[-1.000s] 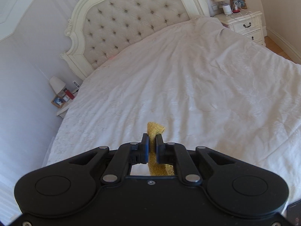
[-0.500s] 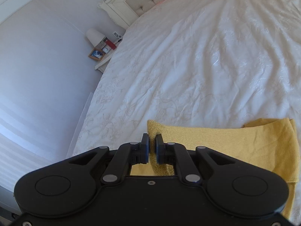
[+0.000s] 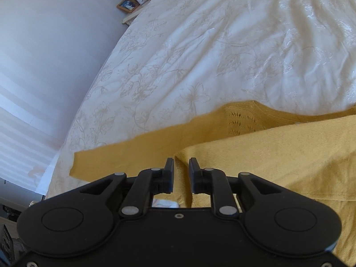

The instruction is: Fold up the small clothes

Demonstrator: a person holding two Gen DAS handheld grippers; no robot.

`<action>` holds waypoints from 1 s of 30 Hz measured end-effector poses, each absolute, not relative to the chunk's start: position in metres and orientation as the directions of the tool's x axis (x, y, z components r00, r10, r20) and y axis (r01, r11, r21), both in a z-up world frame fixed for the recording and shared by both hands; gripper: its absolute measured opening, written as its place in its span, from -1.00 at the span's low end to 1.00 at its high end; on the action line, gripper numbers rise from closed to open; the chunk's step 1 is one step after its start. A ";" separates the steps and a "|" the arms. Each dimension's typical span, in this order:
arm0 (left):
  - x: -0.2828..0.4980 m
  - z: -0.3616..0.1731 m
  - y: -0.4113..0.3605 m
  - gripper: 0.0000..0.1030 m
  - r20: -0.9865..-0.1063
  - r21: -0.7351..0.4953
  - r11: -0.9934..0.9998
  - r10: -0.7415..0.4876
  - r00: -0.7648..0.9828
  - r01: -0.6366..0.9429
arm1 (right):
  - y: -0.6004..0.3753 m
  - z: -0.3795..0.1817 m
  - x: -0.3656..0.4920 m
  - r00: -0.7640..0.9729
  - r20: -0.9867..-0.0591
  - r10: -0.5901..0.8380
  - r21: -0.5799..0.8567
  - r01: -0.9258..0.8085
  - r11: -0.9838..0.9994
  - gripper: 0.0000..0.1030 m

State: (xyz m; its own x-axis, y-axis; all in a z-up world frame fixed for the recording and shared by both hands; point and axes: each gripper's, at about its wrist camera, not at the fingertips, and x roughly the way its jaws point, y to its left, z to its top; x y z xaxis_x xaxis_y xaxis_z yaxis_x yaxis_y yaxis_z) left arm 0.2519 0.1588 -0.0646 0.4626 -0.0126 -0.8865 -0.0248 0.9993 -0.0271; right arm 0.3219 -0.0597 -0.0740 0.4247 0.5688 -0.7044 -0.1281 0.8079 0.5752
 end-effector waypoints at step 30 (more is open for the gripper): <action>0.328 -0.150 0.032 0.42 -0.908 0.203 0.926 0.057 0.416 0.317 | -0.274 -0.156 0.246 0.445 -0.876 0.189 0.373 0.375 0.849 0.23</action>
